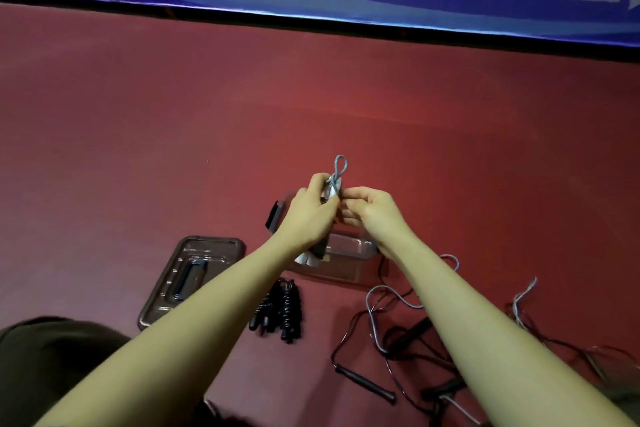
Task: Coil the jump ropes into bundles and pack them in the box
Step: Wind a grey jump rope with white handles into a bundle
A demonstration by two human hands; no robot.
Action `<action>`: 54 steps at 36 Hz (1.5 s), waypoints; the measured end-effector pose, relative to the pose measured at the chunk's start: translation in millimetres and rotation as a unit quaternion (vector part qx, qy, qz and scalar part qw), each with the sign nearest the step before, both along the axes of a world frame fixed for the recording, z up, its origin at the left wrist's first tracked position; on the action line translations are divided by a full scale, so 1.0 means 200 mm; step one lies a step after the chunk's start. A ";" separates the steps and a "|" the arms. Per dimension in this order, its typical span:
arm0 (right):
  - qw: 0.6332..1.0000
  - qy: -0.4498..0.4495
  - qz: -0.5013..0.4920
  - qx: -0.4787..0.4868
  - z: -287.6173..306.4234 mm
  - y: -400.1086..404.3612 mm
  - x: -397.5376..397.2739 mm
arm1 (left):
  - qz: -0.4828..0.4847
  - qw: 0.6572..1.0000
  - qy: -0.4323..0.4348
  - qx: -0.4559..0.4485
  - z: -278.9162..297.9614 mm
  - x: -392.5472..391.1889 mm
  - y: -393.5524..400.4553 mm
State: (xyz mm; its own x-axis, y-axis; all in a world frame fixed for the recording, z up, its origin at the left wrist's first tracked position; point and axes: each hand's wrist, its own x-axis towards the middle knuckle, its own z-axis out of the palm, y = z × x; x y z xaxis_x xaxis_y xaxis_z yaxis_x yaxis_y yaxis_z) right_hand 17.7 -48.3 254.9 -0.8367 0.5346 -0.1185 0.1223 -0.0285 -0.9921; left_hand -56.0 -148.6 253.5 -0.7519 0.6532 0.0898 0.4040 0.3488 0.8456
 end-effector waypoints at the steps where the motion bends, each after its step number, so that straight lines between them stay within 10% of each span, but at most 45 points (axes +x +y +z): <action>1: 1.000 -0.009 -0.002 -0.012 -0.05 -0.01 -0.02 | 0.011 1.000 -0.007 -0.007 -0.03 -0.01 -0.01; 27: 0.957 -0.259 -0.037 -0.126 -1.27 -0.02 -0.15 | -0.082 0.945 -0.162 -0.272 -1.25 -0.15 -0.04; 40: 0.925 -0.348 0.111 0.101 -1.49 -0.01 -0.15 | -0.071 0.893 0.144 -0.419 -1.39 -0.18 -0.06; 54: 0.935 -0.254 -0.083 0.232 -1.38 0.30 0.09 | -0.166 0.946 0.146 -0.236 -1.33 0.03 0.22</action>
State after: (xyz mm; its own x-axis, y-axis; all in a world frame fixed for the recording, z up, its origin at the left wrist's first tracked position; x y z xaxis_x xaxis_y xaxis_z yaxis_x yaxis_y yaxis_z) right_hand 36.6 11.2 -20.6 -0.6356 0.7453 -0.2012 0.6137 0.3297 -0.7174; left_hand -50.8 -105.0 -11.5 -0.4855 0.8688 -0.0980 0.7507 0.4717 0.4626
